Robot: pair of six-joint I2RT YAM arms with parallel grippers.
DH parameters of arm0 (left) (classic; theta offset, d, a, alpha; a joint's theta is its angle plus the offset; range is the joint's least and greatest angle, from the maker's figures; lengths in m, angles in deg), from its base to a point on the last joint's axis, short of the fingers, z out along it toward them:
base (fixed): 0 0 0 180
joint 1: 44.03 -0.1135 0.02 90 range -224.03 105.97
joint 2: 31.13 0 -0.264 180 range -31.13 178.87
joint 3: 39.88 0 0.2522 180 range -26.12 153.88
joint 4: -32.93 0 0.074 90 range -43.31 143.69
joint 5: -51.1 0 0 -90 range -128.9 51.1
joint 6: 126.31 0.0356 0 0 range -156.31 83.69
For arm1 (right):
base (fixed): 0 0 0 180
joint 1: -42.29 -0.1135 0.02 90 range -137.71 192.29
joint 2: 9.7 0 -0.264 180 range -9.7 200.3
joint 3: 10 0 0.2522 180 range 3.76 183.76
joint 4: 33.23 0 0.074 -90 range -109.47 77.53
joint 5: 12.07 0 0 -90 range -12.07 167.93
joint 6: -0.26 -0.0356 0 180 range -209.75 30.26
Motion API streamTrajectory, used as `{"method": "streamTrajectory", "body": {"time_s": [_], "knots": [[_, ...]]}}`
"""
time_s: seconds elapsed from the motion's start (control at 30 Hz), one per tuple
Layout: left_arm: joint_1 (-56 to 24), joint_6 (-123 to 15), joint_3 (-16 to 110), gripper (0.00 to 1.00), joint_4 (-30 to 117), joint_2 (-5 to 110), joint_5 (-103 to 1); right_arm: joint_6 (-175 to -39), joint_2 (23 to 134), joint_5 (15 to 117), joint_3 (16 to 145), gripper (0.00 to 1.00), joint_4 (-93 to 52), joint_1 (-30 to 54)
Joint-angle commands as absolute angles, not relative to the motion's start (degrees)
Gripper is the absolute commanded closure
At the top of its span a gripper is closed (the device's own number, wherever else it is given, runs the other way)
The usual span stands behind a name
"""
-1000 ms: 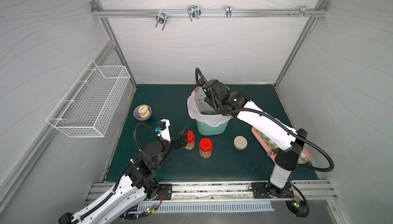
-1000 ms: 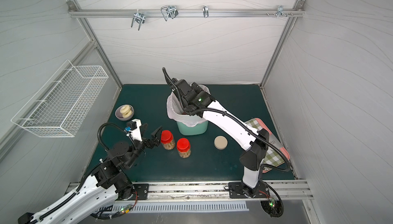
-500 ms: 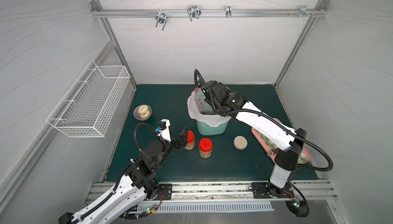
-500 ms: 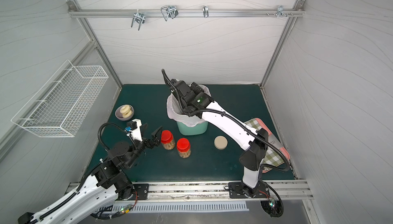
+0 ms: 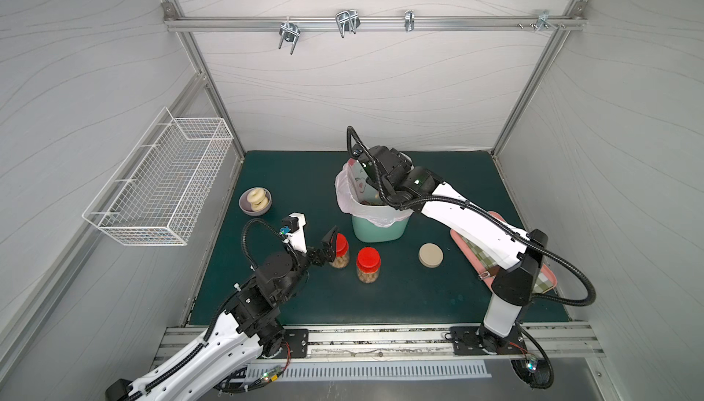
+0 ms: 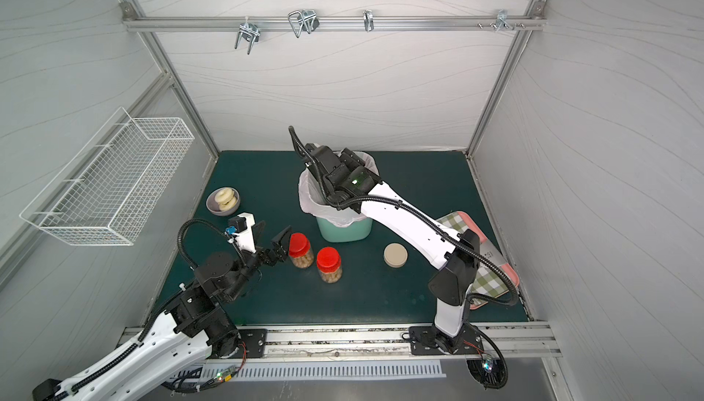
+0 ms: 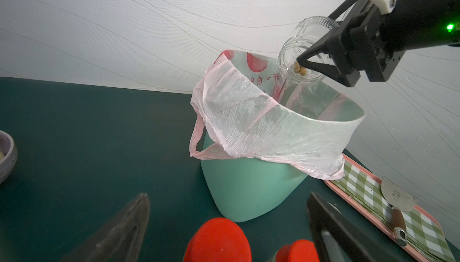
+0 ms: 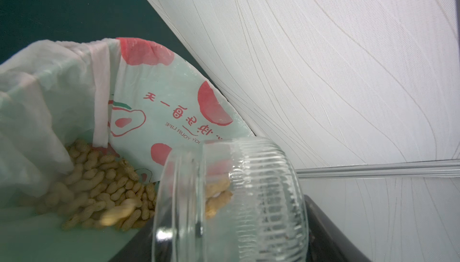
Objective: Empty moldy peanuts from jars
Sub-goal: Pour the moldy peanuts from the jar into the trash bin.
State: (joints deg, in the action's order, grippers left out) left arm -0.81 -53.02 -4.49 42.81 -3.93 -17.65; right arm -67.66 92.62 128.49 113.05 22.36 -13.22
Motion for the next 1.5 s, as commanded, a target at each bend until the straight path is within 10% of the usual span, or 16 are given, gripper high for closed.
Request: {"method": "streamTrajectory", "body": {"time_s": [0.0,1.47], "knots": [[-1.1,-53.0,-3.5,0.01,41.1,-4.2,-16.5,-68.7,91.6,129.0,112.7,1.00,20.0,-13.7],[-1.1,-53.5,-3.0,0.01,41.6,-3.4,-16.7,-67.5,85.2,131.9,106.7,1.00,12.9,-15.7]]}}
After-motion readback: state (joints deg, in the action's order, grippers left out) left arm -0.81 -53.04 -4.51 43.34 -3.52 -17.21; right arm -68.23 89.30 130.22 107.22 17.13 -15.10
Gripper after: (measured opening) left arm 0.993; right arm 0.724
